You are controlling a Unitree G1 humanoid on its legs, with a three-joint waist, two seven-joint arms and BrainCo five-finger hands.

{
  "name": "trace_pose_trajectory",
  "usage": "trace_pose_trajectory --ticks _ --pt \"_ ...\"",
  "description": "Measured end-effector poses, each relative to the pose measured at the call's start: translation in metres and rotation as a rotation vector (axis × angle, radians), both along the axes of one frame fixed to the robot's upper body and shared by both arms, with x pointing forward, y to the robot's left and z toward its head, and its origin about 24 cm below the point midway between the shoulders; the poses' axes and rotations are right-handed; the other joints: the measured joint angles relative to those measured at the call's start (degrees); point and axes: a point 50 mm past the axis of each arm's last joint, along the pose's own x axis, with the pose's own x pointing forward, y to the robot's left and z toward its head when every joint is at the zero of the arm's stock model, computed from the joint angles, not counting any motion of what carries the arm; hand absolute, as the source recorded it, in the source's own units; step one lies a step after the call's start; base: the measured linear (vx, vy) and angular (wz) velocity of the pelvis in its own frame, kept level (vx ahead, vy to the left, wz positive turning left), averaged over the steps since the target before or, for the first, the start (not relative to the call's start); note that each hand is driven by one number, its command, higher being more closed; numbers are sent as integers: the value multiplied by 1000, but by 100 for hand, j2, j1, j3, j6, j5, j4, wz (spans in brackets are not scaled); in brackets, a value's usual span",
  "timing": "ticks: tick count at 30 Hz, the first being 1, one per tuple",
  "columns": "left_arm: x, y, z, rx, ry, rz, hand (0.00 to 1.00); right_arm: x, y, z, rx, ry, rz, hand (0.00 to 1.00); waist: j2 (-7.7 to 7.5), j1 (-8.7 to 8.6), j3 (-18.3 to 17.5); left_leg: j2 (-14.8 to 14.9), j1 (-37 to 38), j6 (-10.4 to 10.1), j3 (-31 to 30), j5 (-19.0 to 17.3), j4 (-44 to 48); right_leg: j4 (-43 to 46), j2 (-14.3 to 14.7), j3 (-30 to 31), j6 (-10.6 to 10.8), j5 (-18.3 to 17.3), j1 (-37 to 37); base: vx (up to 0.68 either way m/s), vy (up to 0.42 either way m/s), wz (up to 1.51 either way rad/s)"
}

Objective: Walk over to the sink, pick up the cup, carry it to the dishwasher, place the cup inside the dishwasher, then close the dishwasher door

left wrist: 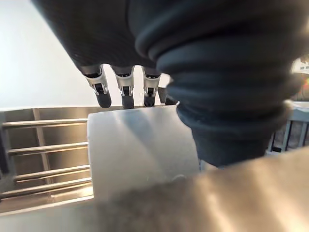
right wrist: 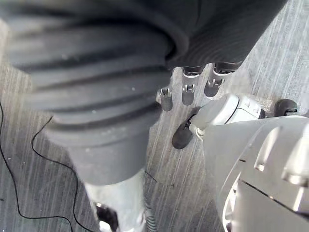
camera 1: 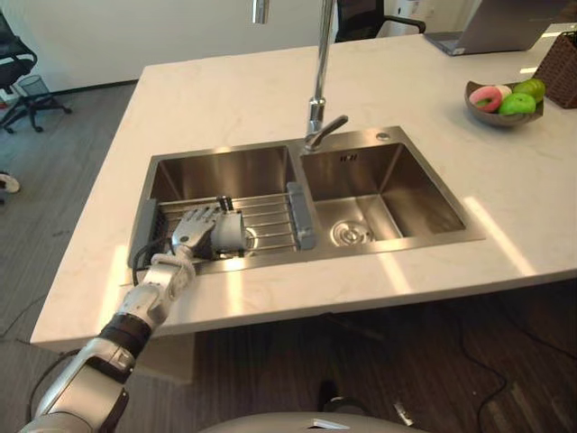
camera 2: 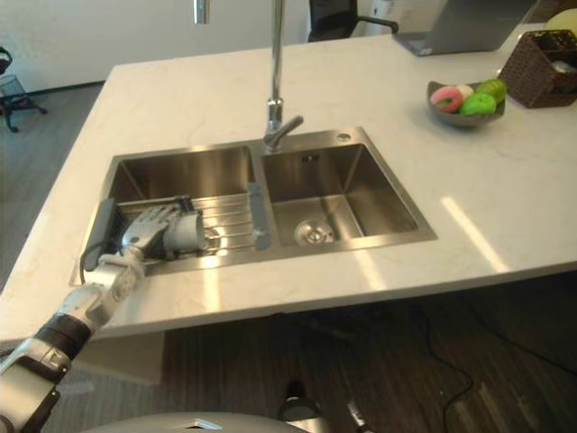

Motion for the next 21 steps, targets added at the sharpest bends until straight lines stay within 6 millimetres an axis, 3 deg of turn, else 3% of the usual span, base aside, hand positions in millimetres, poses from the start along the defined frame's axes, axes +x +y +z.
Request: trace_pose_trajectory --ticks 10,18,21 --pt "2 -3 -5 22 46 -42 0 -1 8 -3 -13 49 61 0 4 -8 9 -5 43 -56 17 -56 4 0 0 20 5 -3 24 0 0 0" --pt "3 1 -4 -55 100 -28 0 -21 19 -8 -52 144 110 0 99 -6 25 -9 -38 -71 104 -95 4 0 22 147 39 -23 -59 -1 5 -4" --pt "11 3 1 -68 179 -20 0 -21 17 -8 -73 140 108 0 115 -105 33 -6 -35 -79 151 -107 1 0 19 169 32 -15 -93 1 12 -11"
